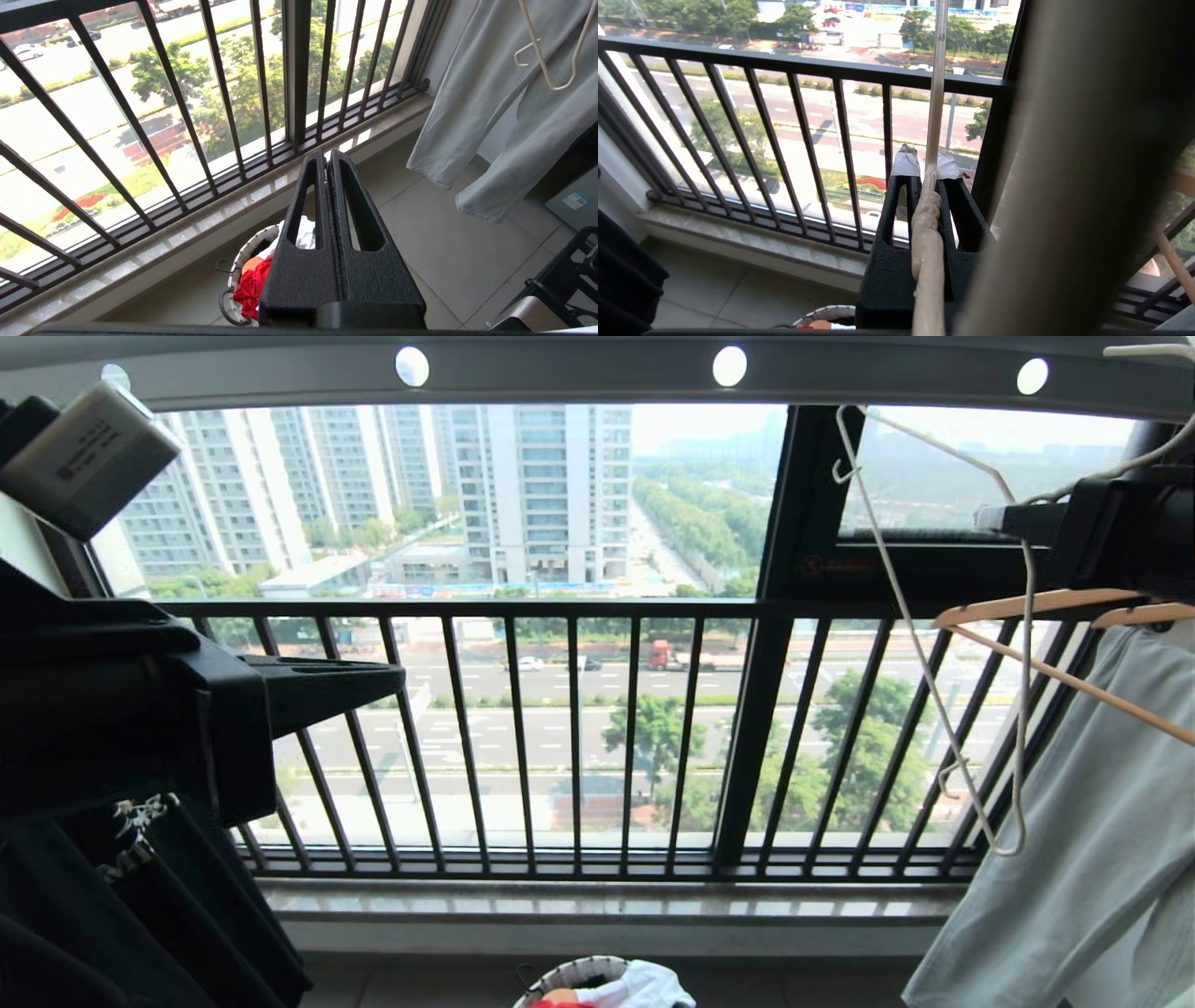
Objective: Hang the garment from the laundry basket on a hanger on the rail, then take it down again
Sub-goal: Hang the clothes rack on the clothesline
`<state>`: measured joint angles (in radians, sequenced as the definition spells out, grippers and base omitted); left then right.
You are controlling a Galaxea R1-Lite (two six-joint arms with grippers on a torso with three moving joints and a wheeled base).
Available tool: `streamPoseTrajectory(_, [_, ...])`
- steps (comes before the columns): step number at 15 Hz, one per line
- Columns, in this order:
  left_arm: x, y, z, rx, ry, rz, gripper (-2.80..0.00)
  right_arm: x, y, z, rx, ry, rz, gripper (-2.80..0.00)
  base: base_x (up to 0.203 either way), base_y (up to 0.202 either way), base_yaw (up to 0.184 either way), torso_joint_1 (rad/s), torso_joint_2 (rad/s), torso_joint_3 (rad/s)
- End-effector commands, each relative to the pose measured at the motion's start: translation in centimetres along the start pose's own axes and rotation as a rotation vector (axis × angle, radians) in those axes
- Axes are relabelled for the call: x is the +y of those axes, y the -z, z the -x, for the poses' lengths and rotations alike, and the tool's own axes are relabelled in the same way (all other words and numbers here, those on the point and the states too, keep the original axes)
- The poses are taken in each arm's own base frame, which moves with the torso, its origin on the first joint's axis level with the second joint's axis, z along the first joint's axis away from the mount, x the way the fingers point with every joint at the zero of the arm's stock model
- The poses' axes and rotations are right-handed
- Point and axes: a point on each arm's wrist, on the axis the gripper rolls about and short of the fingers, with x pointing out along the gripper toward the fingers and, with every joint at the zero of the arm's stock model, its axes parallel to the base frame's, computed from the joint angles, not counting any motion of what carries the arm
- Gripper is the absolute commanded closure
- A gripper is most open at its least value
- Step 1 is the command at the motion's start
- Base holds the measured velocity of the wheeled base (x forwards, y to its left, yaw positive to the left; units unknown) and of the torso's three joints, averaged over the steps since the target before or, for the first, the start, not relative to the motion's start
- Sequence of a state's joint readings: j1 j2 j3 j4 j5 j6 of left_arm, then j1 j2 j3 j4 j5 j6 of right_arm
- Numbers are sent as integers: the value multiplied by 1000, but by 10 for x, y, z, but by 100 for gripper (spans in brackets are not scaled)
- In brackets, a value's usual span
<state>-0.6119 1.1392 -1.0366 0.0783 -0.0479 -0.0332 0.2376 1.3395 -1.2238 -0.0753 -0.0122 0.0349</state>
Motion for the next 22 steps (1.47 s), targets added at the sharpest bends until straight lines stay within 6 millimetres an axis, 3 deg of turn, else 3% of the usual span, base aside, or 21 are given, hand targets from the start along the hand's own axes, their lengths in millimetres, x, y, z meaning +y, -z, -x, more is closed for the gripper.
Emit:
streamPoseTrajectory(1, [0,-2,7,-23,2,-1,0,-12,4,-26,34,52,15,0,0,0,0,0,0,0])
streamPoseTrajectory(7, [-1,-5,13,-50,3,-2,0,-27,-1,-55,68,98,61,0,0,0,0,0,0,0])
streamPoseTrajectory(15, [-1,-5,14,-52,3,-2,0,-27,-13,-60,73,92,151,0,0,0,0,0,0,0])
streamPoseTrajectory(22, [-1,-5,14,-53,3,-2,0,-26,-26,-59,184,73,230,0,0,0,0,0,0,0])
